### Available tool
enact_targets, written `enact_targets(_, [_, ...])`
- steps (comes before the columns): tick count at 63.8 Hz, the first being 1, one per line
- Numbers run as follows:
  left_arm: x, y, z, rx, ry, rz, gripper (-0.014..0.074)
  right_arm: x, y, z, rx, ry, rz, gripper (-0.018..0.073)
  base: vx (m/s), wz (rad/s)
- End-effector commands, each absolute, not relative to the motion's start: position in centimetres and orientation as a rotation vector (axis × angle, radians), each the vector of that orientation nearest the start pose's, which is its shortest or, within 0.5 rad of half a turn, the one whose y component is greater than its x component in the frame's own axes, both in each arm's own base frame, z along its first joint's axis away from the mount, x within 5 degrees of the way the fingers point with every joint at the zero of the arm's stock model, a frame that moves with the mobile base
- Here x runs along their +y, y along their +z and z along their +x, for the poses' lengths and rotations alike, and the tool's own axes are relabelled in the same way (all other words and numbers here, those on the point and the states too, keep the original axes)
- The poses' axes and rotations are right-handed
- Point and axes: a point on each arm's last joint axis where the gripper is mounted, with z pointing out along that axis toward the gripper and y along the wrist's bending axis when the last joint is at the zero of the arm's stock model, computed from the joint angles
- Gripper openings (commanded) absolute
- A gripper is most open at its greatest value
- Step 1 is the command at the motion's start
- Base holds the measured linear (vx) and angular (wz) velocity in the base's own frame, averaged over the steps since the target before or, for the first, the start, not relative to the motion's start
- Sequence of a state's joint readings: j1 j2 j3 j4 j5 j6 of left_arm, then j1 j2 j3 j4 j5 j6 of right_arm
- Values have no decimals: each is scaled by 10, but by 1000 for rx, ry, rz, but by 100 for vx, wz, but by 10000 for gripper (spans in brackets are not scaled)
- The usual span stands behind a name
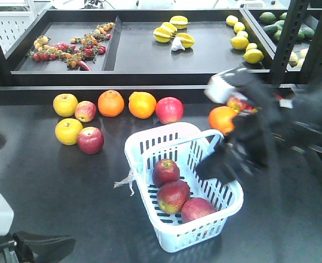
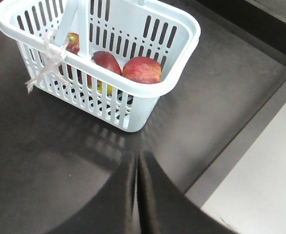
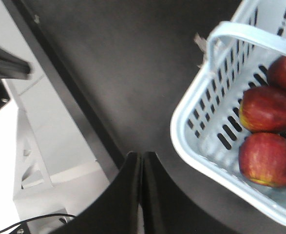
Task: Pick three apples into basket with both arms
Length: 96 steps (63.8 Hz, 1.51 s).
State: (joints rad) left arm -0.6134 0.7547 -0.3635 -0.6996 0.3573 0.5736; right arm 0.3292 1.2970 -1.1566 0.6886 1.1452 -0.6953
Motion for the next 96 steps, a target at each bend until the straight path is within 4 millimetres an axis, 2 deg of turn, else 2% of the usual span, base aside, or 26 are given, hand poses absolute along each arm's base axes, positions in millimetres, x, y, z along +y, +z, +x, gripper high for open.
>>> enact_targets(1, [-99, 252, 105, 2060, -665, 669, -6, 120, 366, 180, 2156, 809, -1035, -5, 0, 0])
enact_targets(17, [-100, 248, 101, 2100, -690, 708, -6, 75, 328, 88, 1906, 565, -853, -5, 0, 0])
enact_targets(28, [-100, 250, 103, 2084, -680, 691, -6, 44, 305, 41, 1708, 397, -665, -5, 0, 0])
enact_targets(33, [-100, 250, 104, 2077, -676, 683, -6, 31, 290, 30, 1682, 360, -532, -5, 0, 0])
enact_targets(38, [-100, 250, 104, 2076, -678, 679, -6, 22, 277, 26, 1703, 309, -444, -5, 0, 0])
enact_targets(45, [-100, 251, 104, 2076, -681, 675, -6, 13, 277, 26, 1686, 241, -364, -5, 0, 0])
enact_targets(53, [-100, 251, 104, 2076, -681, 675, -6, 10, 277, 27, 1682, 181, -369, -5, 0, 0])
enact_targets(96, [-100, 251, 104, 2077, -682, 675, -6, 10, 277, 27, 1682, 178, -371, -5, 0, 0])
